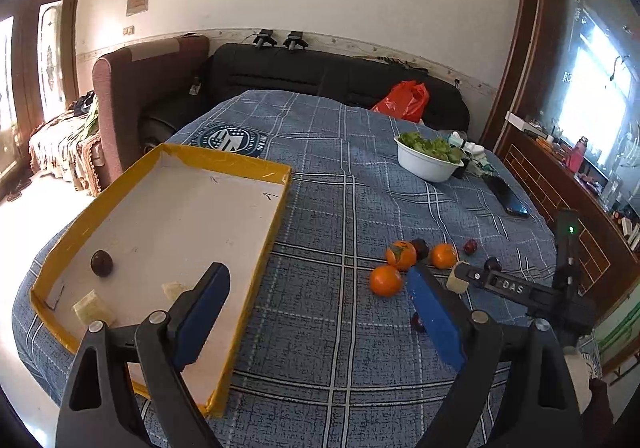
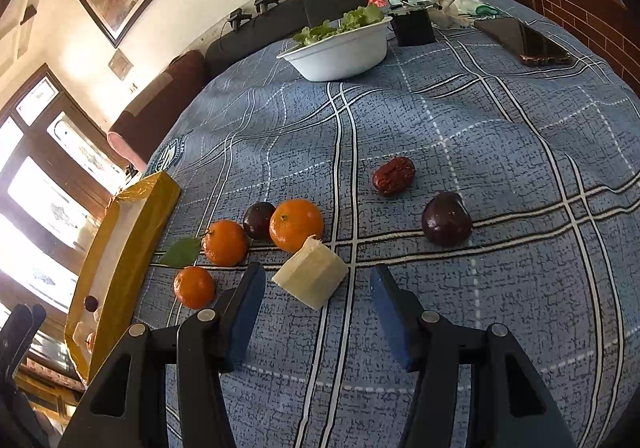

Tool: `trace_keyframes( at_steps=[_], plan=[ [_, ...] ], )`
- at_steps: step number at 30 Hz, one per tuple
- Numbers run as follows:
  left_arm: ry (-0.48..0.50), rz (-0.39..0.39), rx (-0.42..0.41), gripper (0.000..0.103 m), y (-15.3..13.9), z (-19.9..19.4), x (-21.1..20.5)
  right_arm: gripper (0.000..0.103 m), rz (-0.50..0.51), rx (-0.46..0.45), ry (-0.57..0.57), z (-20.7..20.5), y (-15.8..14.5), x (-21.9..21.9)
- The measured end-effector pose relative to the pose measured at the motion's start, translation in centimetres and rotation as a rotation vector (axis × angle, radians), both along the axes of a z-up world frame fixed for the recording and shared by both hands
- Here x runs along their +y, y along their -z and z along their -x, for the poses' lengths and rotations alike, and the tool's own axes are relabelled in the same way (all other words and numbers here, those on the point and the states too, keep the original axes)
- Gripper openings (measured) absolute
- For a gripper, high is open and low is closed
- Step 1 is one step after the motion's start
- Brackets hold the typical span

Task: Organize fruits
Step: 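Move both tools back toward the fruit, right tool toward a cream block, then grasp the cream block with the right tool while the left tool grasps another dark plum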

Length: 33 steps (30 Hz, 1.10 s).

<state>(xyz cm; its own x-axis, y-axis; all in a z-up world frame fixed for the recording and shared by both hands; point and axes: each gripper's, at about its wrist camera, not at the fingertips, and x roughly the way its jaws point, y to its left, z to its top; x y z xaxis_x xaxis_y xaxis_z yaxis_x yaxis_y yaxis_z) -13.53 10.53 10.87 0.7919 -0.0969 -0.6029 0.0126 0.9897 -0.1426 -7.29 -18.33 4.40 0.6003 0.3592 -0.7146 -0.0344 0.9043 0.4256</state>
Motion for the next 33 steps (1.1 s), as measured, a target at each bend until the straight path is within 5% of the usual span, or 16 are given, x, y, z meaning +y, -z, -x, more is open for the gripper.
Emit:
trace_keyframes(
  at_steps=[5, 7, 19, 30, 33],
  plan=[
    [0.086, -0.035, 0.047, 0.090, 1.6, -0.7, -2.5, 0.059, 0.022, 0.001, -0.016, -0.8, 0.4, 1.0],
    [0.116, -0.045, 0.070, 0.090, 2.4, -1.3, -3.6, 0.046, 0.034, -0.013, -0.015, -0.7, 0.4, 1.1],
    [0.281, -0.088, 0.182, 0.089, 6.8, -4.2, -9.0, 0.046, 0.009, -0.053, 0.003, -0.1, 0.0, 0.1],
    [0.355, -0.097, 0.257, 0.049, 8.9, -6.7, -11.4, 0.046, -0.008, -0.057, 0.014, -0.1, -0.1, -0.3],
    [0.379, -0.097, 0.285, 0.031, 9.4, -6.9, -11.9, 0.046, -0.008, -0.056, 0.014, -0.1, -0.2, -0.3]
  ],
)
